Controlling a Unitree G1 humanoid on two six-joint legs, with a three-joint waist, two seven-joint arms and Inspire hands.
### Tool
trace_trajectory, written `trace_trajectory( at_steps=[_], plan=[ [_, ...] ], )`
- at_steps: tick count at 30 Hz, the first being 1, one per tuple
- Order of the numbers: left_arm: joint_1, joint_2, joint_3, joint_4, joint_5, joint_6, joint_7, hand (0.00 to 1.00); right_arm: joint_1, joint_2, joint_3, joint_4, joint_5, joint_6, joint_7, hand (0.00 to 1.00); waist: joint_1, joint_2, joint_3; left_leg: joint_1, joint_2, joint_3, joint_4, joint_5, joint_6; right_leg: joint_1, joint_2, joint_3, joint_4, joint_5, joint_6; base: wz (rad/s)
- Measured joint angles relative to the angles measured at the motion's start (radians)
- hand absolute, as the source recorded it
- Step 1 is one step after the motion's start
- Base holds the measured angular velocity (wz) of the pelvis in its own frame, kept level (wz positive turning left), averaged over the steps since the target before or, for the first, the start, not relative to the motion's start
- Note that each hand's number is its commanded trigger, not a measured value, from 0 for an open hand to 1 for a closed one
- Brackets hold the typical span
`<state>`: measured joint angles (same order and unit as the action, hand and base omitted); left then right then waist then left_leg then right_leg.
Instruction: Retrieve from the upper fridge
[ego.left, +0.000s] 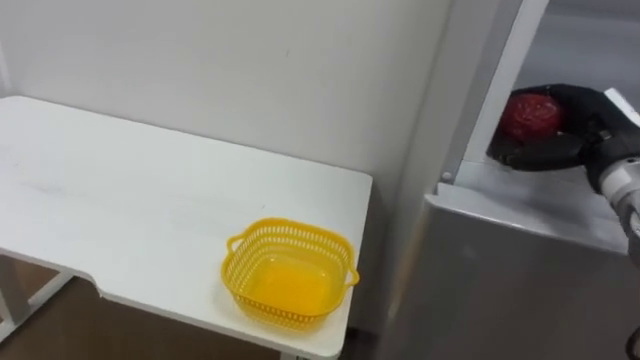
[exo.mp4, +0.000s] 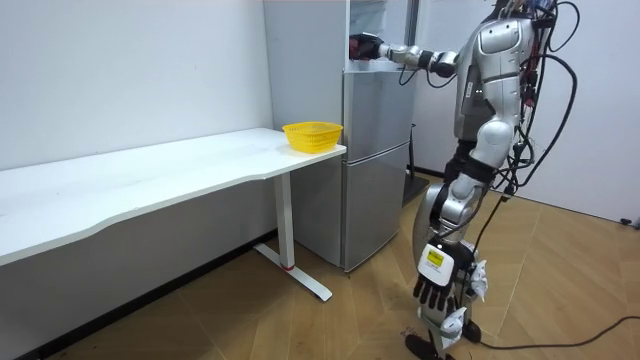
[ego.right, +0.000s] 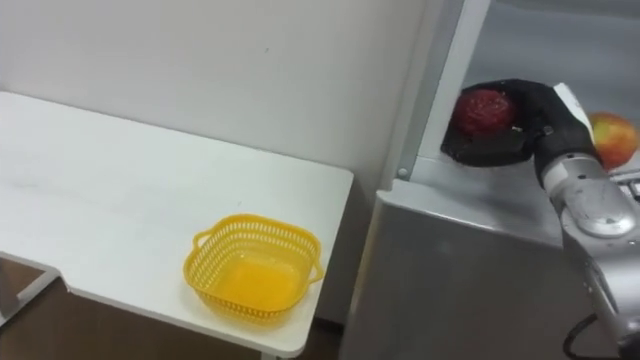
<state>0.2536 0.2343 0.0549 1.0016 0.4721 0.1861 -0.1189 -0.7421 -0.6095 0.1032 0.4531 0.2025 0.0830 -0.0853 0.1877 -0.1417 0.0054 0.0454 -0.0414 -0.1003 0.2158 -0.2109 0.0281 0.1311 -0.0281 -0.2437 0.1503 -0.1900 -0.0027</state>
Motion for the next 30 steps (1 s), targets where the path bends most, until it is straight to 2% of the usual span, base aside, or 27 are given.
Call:
trace_trajectory(
  at_steps=[1,4,7,9,11,13,15,16,18,21,23,25,30],
  plan=[
    [0.001,-0.002,-0.001,0.000,-0.001,-0.001,0.012,0.00,0.045,0.012,-0.011,-0.068,-0.008,0.002,-0.018,1.00,-0.005,0.005,-0.0034,0.004,0.000,0.000,0.000,0.000,0.000,0.003,0.000,0.003,0.000,0.000,0.000,-0.09],
    [0.009,-0.002,-0.001,0.001,-0.005,-0.010,0.036,0.00,0.154,0.052,-0.017,-0.246,-0.019,0.007,-0.051,1.00,-0.017,0.016,-0.0054,0.021,0.003,0.002,-0.005,0.000,0.000,0.011,0.003,0.022,0.000,0.000,0.000,-0.21],
    [0.001,-0.005,0.000,0.003,-0.005,-0.030,0.054,0.00,0.252,0.090,-0.016,-0.449,-0.019,0.007,-0.053,1.00,-0.024,0.024,-0.0035,0.022,0.006,-0.004,-0.006,0.000,0.000,0.006,0.006,0.021,0.000,0.000,0.000,-0.22],
    [0.000,-0.012,0.000,0.001,-0.009,-0.048,0.068,0.00,0.277,0.132,-0.016,-0.531,-0.016,0.003,-0.054,1.00,-0.031,0.031,-0.0037,0.028,0.009,-0.001,-0.012,0.000,0.000,0.008,0.008,0.022,0.000,0.000,0.000,0.03],
    [0.000,-0.021,0.000,0.000,-0.013,-0.064,0.071,0.00,0.300,0.152,-0.015,-0.595,-0.013,-0.009,-0.054,1.00,-0.041,0.036,-0.0025,0.032,0.009,0.002,-0.015,0.000,-0.001,0.013,0.008,0.024,0.000,0.000,0.000,0.14],
    [0.001,-0.029,-0.001,0.022,-0.047,-0.080,0.086,0.00,0.325,0.182,-0.015,-0.658,-0.007,-0.030,-0.056,1.00,-0.041,0.046,0.0029,0.035,0.011,0.003,-0.017,0.000,-0.001,0.016,0.008,0.032,0.000,0.000,0.000,0.03],
    [0.009,-0.039,-0.002,0.042,-0.049,-0.085,0.107,0.00,0.365,0.193,-0.015,-0.729,-0.012,-0.040,-0.057,1.00,-0.043,0.043,0.0000,0.032,0.011,0.009,-0.016,0.000,-0.001,0.012,0.007,0.043,0.001,0.000,0.000,0.00],
    [0.013,-0.047,-0.002,0.043,-0.048,-0.084,0.114,0.00,0.401,0.202,-0.015,-0.784,-0.012,-0.044,-0.057,1.00,-0.047,0.052,0.0037,0.029,0.011,0.011,-0.015,-0.001,-0.001,0.011,0.005,0.041,0.001,0.000,0.000,0.00],
    [0.022,-0.056,-0.002,0.047,-0.049,-0.084,0.115,0.00,0.447,0.220,-0.015,-0.844,-0.018,-0.061,-0.057,1.00,-0.051,0.062,0.0035,0.021,0.012,0.017,-0.011,-0.003,0.002,0.008,0.004,0.040,0.002,0.000,0.000,0.00],
    [0.020,-0.061,-0.006,0.058,-0.049,-0.090,0.113,0.00,0.492,0.225,-0.013,-0.903,-0.040,-0.085,-0.057,1.00,-0.059,0.079,-0.0065,0.012,0.011,0.021,-0.009,-0.003,0.003,-0.001,0.001,0.040,0.009,0.001,-0.001,-0.02],
    [0.019,-0.062,-0.007,0.079,-0.049,-0.105,0.114,0.00,0.500,0.234,-0.012,-0.912,-0.057,-0.108,-0.057,1.00,-0.065,0.095,-0.0082,0.017,0.011,0.028,-0.009,-0.003,0.003,-0.002,0.001,0.046,0.020,0.001,-0.001,-0.09],
    [0.017,-0.062,-0.011,0.088,-0.049,-0.109,0.113,0.00,0.502,0.253,-0.012,-0.918,-0.066,-0.131,-0.057,1.00,-0.076,0.106,-0.0138,0.018,0.012,0.035,-0.008,-0.003,0.003,-0.003,0.003,0.049,0.022,0.001,-0.001,-0.09],
    [-0.002,-0.068,-0.027,0.093,-0.048,-0.113,0.106,0.00,0.518,0.265,-0.004,-0.963,-0.123,-0.147,-0.041,1.00,-0.087,0.106,-0.0148,0.018,0.014,0.042,-0.012,-0.001,0.000,-0.010,0.009,0.067,0.023,0.003,-0.005,-0.06]
  ],
)
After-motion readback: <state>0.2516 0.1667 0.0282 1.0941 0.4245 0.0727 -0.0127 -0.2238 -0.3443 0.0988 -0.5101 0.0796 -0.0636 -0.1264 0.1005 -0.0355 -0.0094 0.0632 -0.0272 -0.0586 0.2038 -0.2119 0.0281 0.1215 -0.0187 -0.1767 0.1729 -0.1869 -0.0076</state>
